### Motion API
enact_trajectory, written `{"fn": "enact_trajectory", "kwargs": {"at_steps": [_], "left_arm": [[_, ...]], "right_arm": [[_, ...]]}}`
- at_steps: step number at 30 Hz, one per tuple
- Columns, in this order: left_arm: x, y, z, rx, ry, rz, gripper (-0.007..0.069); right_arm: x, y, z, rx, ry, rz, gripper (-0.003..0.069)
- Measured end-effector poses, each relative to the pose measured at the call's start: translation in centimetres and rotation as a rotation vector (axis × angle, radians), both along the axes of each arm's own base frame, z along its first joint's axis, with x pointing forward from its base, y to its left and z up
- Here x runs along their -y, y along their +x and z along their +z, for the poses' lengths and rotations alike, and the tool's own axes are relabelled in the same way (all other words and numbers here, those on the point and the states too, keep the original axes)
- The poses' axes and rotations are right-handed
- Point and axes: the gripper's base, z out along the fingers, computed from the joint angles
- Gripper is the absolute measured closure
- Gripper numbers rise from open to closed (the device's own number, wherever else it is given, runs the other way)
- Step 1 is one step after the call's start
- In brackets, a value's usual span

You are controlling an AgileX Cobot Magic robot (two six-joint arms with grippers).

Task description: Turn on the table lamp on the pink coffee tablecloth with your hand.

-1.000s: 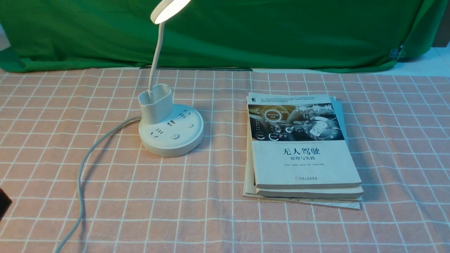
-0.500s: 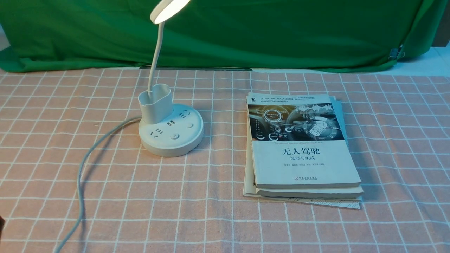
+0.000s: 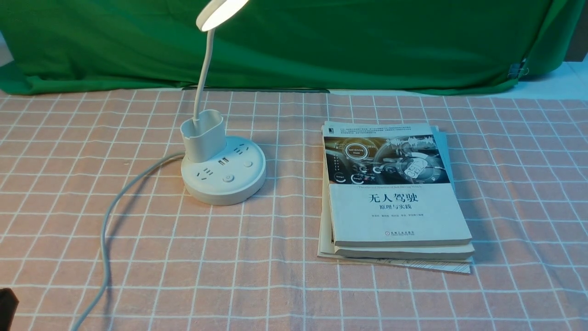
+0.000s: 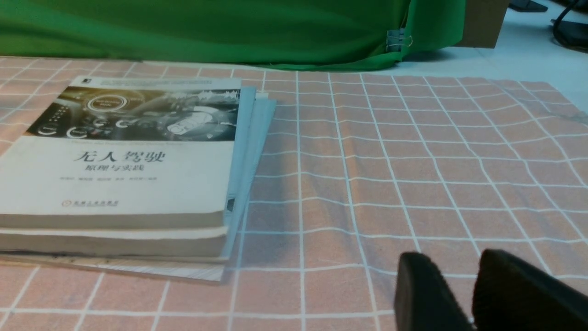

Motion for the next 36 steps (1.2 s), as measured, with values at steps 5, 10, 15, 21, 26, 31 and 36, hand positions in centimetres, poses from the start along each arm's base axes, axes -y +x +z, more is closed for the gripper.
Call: {"fn": "enact_trajectory", "kwargs": {"at_steps": [5, 10, 15, 21, 26, 31, 36], "left_arm": [[0.00, 0.00, 0.01, 0.001, 0.003, 0.000, 0.0603], [-0.01, 0.00, 0.01, 0.002, 0.006, 0.000, 0.0603], [-0.01, 0.00, 0.02, 0.002, 0.007, 0.000, 0.0603], [-0.01, 0.00, 0.03, 0.003, 0.008, 0.000, 0.0603], [-0.02, 0.01, 0.04, 0.004, 0.009, 0.000, 0.0603], [-0.02, 0.01, 0.04, 0.004, 0.009, 0.001, 0.0603], [-0.02, 0.01, 0.04, 0.004, 0.009, 0.001, 0.0603]], "right_arm": [[0.00, 0.00, 0.00, 0.000, 0.000, 0.000, 0.0421], [0.00, 0.00, 0.00, 0.000, 0.000, 0.000, 0.0421], [0.00, 0.00, 0.00, 0.000, 0.000, 0.000, 0.0421], [0.00, 0.00, 0.00, 0.000, 0.000, 0.000, 0.0421], [0.00, 0.00, 0.00, 0.000, 0.000, 0.000, 0.0421], [0.00, 0.00, 0.00, 0.000, 0.000, 0.000, 0.0421], [0.00, 0.00, 0.00, 0.000, 0.000, 0.000, 0.0421]]}}
